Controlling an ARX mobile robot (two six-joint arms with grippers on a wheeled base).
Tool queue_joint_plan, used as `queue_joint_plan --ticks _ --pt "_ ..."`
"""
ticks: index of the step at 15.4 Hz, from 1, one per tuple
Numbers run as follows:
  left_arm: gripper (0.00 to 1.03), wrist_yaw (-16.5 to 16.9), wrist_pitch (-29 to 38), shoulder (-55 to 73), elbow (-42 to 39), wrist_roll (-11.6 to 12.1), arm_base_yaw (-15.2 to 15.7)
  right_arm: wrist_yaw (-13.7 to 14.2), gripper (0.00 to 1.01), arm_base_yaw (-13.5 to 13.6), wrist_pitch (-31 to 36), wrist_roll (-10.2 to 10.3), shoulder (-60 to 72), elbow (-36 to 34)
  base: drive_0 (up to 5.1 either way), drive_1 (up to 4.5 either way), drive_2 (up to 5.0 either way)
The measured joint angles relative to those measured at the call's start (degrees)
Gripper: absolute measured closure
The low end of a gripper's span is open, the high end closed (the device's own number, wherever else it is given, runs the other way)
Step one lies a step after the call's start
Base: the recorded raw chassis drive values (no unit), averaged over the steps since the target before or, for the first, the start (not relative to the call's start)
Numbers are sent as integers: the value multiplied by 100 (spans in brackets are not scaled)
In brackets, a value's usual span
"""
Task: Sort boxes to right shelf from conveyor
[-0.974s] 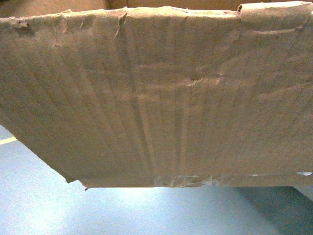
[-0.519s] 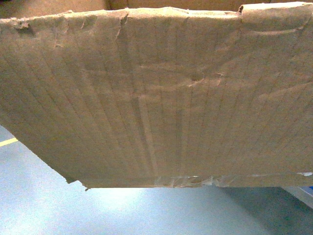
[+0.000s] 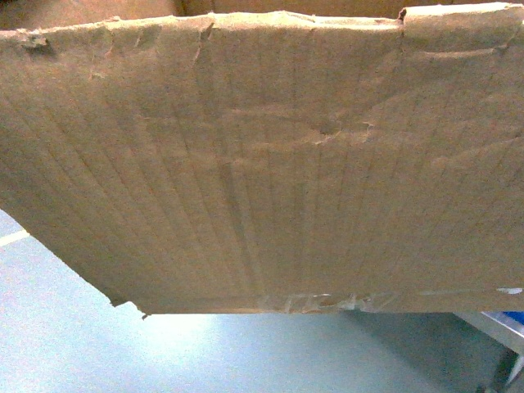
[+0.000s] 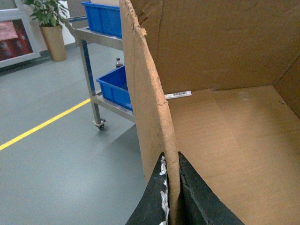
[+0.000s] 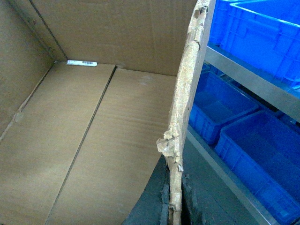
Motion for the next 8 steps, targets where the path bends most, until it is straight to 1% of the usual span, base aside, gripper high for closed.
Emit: queue_joint_plan --ticks 8 --pt "101 -2 0 0 0 0 0 0 99 0 0 0 0 0 -119 -119 -119"
